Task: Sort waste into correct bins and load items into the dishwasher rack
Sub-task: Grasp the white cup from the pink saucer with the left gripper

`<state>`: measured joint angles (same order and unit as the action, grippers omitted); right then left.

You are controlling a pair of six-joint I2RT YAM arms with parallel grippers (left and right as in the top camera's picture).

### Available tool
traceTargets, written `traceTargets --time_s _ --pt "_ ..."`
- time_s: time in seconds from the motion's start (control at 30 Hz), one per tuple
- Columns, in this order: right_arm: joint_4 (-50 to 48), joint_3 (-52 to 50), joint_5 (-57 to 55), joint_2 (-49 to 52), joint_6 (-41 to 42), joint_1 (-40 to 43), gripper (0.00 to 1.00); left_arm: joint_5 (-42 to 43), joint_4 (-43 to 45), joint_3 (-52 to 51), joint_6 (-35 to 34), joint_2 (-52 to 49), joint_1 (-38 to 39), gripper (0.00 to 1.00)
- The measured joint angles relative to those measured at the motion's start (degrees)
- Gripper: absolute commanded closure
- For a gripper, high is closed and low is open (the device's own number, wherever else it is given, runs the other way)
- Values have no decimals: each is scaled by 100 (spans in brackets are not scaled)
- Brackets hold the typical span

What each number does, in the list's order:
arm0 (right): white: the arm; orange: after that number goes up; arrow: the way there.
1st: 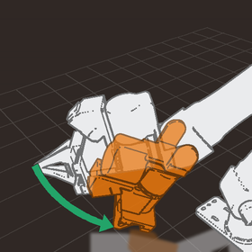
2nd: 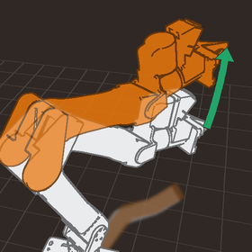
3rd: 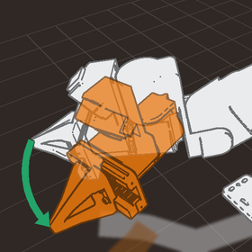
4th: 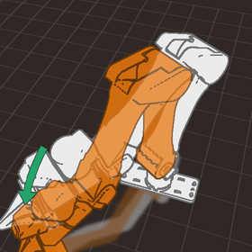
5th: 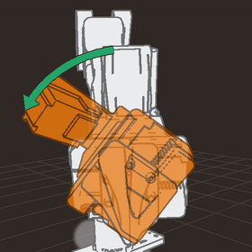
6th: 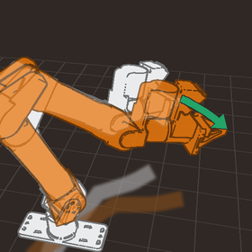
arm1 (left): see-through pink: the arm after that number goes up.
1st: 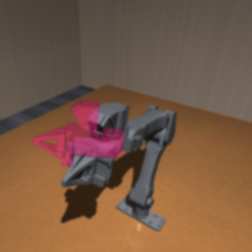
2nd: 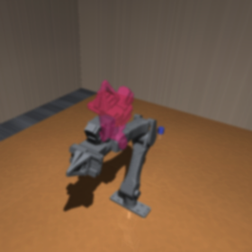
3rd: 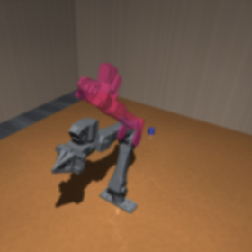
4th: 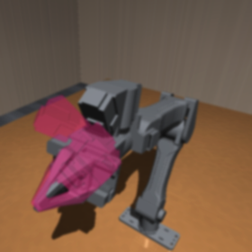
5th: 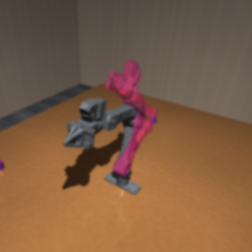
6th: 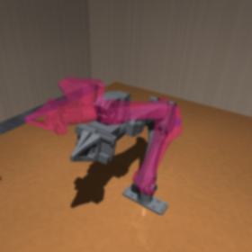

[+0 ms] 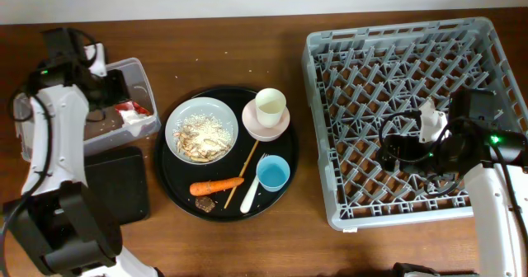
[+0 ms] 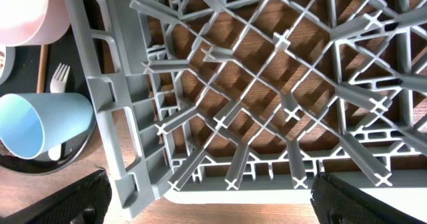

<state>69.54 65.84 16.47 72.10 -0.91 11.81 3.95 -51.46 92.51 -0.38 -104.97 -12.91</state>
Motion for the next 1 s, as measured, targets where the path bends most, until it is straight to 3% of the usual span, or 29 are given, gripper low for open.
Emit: traceTargets --time_s 0.17,0.33,0.47,0.7,0.73,0.83,0.87,1.0 --pt "11 0 0 0 0 0 1 688 122 0 -236 0 905 18" --pt "13 0 0 0 0 0 1 1193 629 0 -304 0 2264 18" --pt "22 0 0 0 0 0 1 1344 1176 2 -925 -101 3064 20" --pt "33 0 -2 -4 0 0 1 1154 1617 2 -1567 -863 3438 32" --pt "35 0 -2 -4 0 0 1 1078 1578 2 -1591 -957 3477 38" --pt "33 0 -2 -4 0 0 1 942 1447 2 -1661 -1165 3569 75" --pt "33 0 -2 -4 4 0 1 927 1419 2 -1661 -1200 3580 81" --pt "33 0 -2 -4 2 0 1 787 1182 2 -1700 -1241 3589 90"
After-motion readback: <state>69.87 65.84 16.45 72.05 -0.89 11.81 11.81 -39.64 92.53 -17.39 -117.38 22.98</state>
